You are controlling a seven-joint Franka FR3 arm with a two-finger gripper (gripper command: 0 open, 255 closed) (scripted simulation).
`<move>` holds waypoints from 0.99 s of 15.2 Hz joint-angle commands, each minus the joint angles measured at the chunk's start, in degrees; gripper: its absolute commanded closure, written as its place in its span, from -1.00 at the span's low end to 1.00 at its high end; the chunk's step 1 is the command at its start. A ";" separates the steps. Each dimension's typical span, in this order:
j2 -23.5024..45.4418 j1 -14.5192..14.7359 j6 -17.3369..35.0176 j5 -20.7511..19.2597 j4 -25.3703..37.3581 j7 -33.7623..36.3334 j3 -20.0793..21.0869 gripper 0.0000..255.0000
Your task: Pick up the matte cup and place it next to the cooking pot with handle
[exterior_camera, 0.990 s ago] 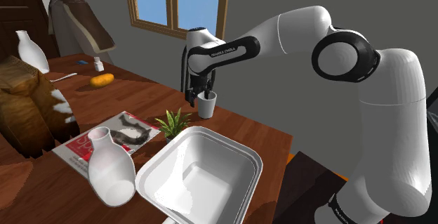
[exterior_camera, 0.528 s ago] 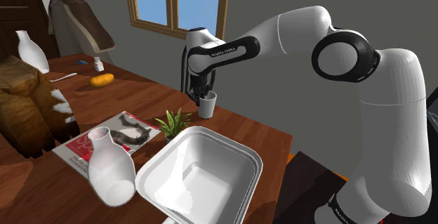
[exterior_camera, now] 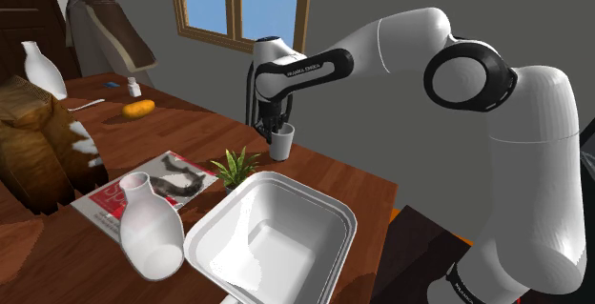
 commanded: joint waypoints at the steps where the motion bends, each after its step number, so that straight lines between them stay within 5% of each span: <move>1: -0.39 0.00 -1.00 0.10 0.63 -0.12 0.05 1.00; 15: -2.75 0.14 -10.51 0.73 7.84 -1.15 0.31 1.00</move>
